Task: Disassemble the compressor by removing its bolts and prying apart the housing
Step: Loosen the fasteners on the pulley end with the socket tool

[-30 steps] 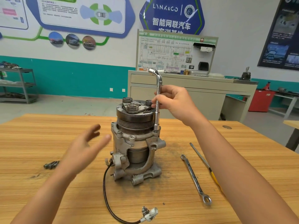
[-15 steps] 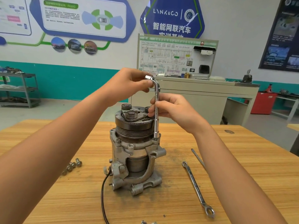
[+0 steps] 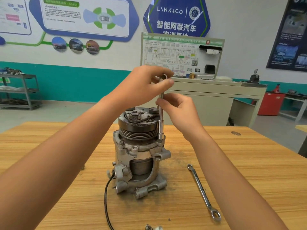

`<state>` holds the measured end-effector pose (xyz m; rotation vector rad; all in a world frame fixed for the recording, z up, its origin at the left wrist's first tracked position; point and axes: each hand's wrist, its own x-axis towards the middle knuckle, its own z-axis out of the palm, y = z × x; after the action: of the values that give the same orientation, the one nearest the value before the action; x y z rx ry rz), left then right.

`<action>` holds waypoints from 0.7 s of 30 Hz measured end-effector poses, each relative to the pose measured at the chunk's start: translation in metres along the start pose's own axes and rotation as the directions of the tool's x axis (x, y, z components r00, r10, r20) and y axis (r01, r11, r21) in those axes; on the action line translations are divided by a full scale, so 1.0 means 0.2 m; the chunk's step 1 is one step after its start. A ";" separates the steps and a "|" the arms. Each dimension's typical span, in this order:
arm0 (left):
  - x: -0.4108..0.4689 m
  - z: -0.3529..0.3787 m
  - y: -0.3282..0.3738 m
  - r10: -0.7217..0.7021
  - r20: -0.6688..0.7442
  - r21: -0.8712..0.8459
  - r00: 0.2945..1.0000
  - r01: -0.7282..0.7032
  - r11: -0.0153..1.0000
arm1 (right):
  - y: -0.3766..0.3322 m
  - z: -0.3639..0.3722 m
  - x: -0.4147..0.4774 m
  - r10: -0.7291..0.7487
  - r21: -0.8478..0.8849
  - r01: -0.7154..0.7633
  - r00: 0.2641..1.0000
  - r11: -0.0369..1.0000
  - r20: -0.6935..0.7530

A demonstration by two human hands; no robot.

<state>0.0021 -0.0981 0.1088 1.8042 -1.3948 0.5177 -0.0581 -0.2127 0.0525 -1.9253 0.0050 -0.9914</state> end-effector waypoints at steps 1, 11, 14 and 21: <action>0.00 0.00 0.01 -0.008 0.080 -0.096 0.997 0.015 0.995 | 0.00 0.00 0.00 0.009 0.054 -0.011 0.999 0.998 0.035; 0.09 0.09 0.02 -0.033 -0.090 -0.054 0.995 0.028 0.998 | 0.01 0.02 -0.04 -0.076 -0.108 0.059 0.984 0.992 -0.161; 0.10 0.08 0.00 -0.200 -0.016 -0.199 0.980 0.193 0.961 | 0.00 0.00 -0.04 -0.064 -0.071 0.057 0.994 0.996 -0.093; 0.06 0.01 -0.09 -0.321 0.309 -0.509 0.895 0.441 0.739 | 0.00 -0.06 -0.03 0.047 0.102 -0.062 0.988 0.993 0.144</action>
<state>0.0230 -0.1050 0.1099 1.5925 -1.0908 -0.2970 -0.0693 -0.2202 0.0513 -1.8832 -0.0744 -0.8015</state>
